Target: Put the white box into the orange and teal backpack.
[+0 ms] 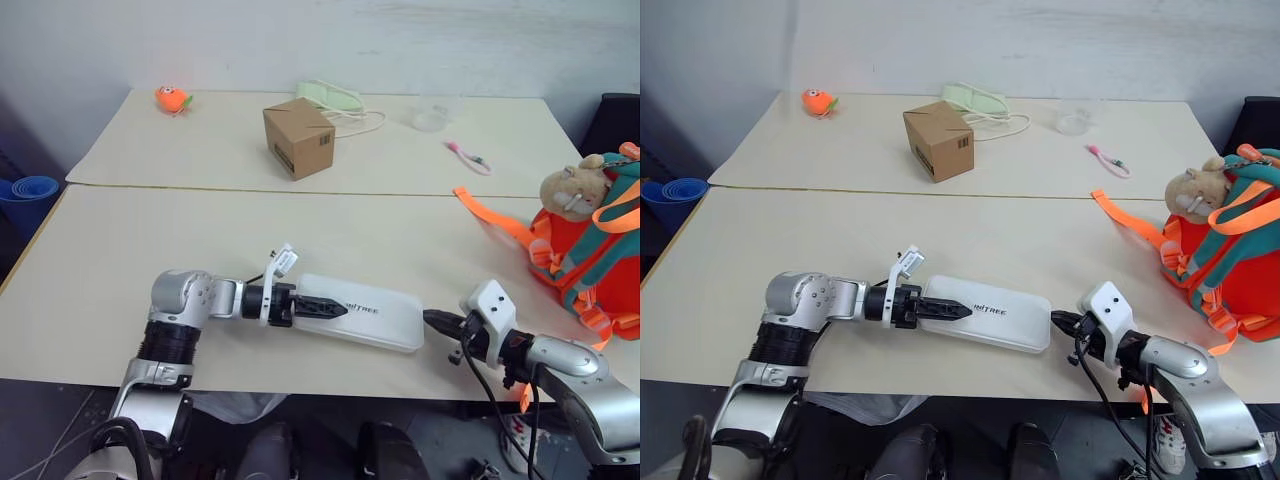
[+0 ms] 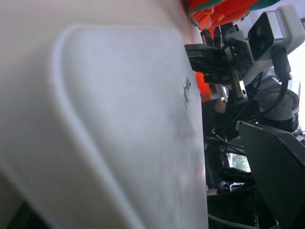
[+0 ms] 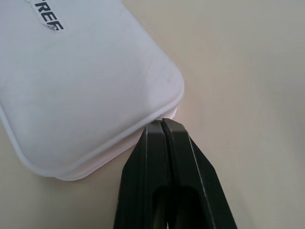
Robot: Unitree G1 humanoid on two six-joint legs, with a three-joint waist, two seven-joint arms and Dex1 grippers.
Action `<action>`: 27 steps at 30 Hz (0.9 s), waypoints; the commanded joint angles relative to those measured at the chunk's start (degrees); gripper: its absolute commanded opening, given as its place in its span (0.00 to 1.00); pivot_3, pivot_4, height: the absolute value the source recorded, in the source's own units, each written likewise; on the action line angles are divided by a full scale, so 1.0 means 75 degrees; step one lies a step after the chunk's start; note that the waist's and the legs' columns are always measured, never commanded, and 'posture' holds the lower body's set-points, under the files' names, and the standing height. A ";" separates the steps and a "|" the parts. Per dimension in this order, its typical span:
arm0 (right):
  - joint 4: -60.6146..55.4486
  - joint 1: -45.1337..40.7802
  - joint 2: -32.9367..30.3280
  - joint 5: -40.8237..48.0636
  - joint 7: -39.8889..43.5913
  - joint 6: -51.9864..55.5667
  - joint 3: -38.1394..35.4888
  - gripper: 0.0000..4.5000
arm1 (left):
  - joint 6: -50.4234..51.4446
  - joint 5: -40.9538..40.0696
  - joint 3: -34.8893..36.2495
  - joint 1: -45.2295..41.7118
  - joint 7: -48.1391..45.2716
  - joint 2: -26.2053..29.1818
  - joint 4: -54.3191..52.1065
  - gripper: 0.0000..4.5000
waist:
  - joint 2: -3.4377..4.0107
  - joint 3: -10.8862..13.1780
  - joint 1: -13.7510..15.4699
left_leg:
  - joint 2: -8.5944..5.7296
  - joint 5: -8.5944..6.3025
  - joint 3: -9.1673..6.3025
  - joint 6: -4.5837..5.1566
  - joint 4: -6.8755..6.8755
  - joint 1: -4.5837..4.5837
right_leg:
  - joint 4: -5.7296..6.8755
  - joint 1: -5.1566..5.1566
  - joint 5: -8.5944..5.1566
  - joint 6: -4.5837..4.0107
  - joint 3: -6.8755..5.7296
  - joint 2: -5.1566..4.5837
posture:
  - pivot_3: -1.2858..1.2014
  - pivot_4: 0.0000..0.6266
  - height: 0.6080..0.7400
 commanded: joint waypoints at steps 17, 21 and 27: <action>-0.0672 0.1357 0.0388 0.2994 -0.1794 0.1535 -0.5724 0.97 | 0.0245 -0.1334 0.2396 -0.0105 0.0190 0.1142 -0.0352 0.28 | -0.0013 0.0009 -0.0229 | 0.0066 -0.0032 -0.0040 -0.0092 -0.0023 0.0008 | -0.0011 0.0011 -0.0015 -0.0028 0.0003 0.0018 | 0.52 0.24 1.00; -0.0098 0.0369 0.0297 0.2877 -0.2010 0.1568 -0.4991 1.00 | 0.0375 -0.1695 0.2529 -0.0135 0.0074 0.1220 -0.0593 0.28 | -0.0015 0.0010 -0.0224 | 0.0062 -0.0013 -0.0039 -0.0063 -0.0029 -0.0015 | -0.0015 -0.0011 -0.0017 -0.0030 0.0003 0.0017 | 0.52 0.24 1.00; 0.2290 -0.2094 0.0242 0.1294 -0.2483 0.0500 -0.3278 1.00 | 0.0210 -0.1831 0.2639 -0.0159 0.0304 0.1172 -0.0632 0.28 | -0.0022 0.0022 -0.0268 | 0.0048 0.0001 0.0029 -0.0047 -0.0024 -0.0022 | 0.0020 -0.0062 -0.0012 -0.0021 -0.0005 0.0024 | 0.52 0.24 1.00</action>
